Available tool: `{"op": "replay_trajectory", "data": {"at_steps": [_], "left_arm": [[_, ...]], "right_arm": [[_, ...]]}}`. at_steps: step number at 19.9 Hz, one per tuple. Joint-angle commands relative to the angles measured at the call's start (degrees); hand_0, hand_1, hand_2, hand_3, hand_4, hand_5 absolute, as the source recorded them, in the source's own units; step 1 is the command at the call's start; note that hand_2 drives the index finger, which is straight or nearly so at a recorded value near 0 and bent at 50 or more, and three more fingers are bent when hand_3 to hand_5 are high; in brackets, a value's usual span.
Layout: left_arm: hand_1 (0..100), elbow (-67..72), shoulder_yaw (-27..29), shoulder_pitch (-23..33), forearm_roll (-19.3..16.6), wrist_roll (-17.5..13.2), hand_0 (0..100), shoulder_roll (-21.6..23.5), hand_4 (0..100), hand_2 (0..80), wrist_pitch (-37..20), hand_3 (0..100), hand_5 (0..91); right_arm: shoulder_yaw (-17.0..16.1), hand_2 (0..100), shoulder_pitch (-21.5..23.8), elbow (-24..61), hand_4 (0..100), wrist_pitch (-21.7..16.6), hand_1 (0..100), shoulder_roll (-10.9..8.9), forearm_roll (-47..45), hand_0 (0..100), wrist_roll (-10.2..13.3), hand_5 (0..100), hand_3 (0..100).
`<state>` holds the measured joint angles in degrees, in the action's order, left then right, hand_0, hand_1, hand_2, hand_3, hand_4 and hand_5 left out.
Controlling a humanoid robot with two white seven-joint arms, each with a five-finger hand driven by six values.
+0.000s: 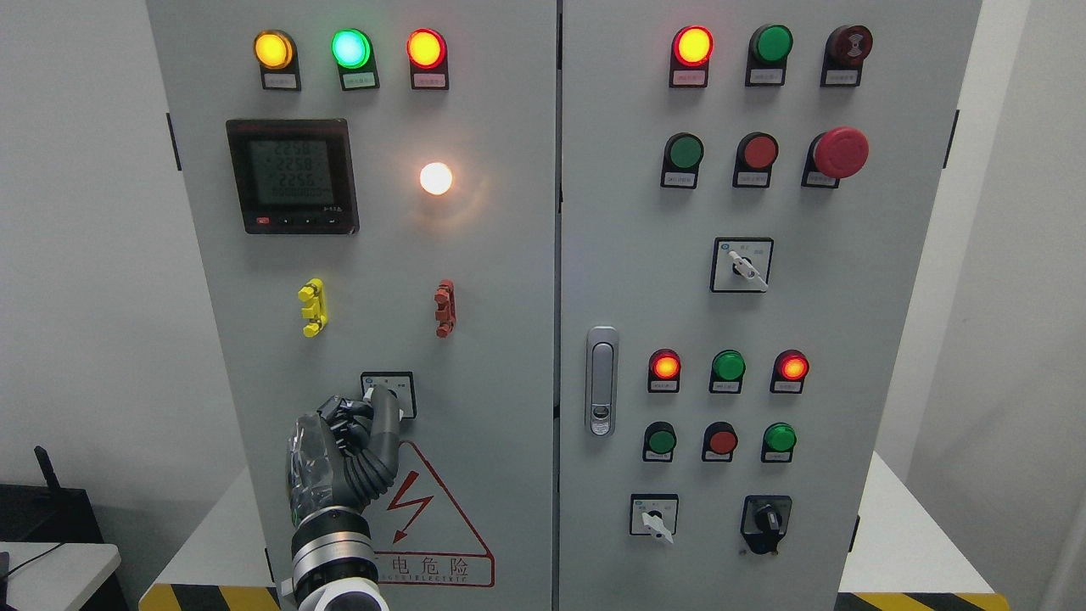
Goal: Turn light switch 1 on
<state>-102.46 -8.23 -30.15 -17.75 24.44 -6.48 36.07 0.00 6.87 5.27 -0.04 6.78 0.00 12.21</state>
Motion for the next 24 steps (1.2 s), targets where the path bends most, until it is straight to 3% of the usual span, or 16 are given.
{"op": "replay_trajectory", "data": {"at_steps": [1, 9, 15, 24], "left_arm": [[30, 0.0, 0.1, 0.1, 0.0, -0.1, 62, 0.0, 100, 62.0, 0.1, 100, 86.4], [34, -0.1, 0.0, 0.1, 0.0, -0.1, 39, 0.0, 100, 62.2, 0.1, 100, 86.4], [35, -0.1, 0.0, 0.1, 0.0, -0.3, 31, 0.0, 100, 62.3, 0.0, 100, 86.4], [36, -2.0, 0.4, 1.6, -0.1, -0.4, 29, -0.1, 100, 62.5, 0.0, 100, 86.4]], "right_arm": [[1.3, 0, 0.0, 0.0, 0, 0.0, 39, -0.01, 0.3, 12, 0.0, 0, 0], [1.3, 0, 0.0, 0.0, 0, 0.0, 39, -0.01, 0.3, 12, 0.0, 0, 0], [1.3, 0, 0.0, 0.0, 0, 0.0, 39, -0.01, 0.3, 12, 0.0, 0, 0], [1.3, 0, 0.0, 0.0, 0, 0.0, 39, -0.01, 0.3, 12, 0.0, 0, 0]]}}
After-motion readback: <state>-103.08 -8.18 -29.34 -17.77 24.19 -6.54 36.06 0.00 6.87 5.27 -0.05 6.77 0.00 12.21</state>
